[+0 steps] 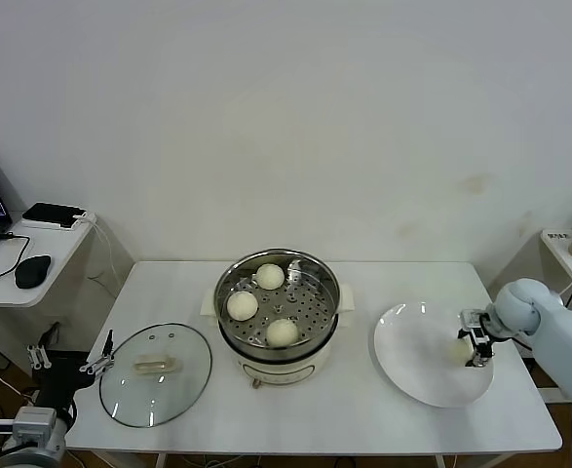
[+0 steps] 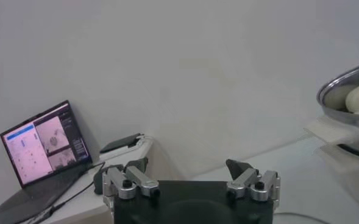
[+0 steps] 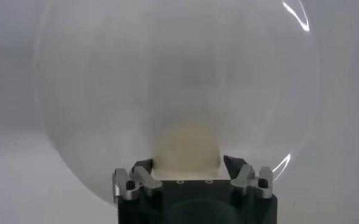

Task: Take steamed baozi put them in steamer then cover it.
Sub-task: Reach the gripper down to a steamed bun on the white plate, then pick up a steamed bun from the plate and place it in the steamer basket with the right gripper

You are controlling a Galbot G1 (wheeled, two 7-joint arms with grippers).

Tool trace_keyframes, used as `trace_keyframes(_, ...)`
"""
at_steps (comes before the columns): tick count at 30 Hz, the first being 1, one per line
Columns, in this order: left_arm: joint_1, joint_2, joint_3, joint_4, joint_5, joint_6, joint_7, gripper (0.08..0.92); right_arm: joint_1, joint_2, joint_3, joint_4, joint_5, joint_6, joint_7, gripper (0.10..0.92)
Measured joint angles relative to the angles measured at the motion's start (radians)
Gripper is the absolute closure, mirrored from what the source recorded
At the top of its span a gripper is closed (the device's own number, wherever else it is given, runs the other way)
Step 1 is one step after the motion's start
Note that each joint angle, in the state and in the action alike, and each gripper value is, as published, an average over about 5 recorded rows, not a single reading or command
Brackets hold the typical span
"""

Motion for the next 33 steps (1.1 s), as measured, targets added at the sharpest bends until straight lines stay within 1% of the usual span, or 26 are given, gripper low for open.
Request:
trace_keyframes(5,0.0,0.001,-0.002,-0.002,-0.001,0.0,0.0,0.177,0.016,-0.008,-0.014,0.01,0.012,-0.007,-0.006,0.421)
trace_keyframes(15,-0.009,-0.001,0.002,-0.008,-0.001,0.001,0.0,0.177,0.112,-0.066,-0.075,0.104,0.086,-0.052,-0.01,0.423)
trace_keyframes(24,-0.01,0.001,0.002,-0.018,0.001,0.003,0.001,0.177,0.351,-0.083,-0.24,0.222,0.241,-0.132,0.018,0.413)
trace_keyframes(28,-0.013,-0.002,0.004,-0.02,0.008,0.001,0.002,0.177,0.492,-0.051,-0.34,0.246,0.322,-0.172,0.034,0.408)
trace_keyframes(33,-0.016,-0.002,0.004,-0.017,0.011,0.001,0.002,0.177,0.655,0.026,-0.459,0.271,0.431,-0.23,0.061,0.406)
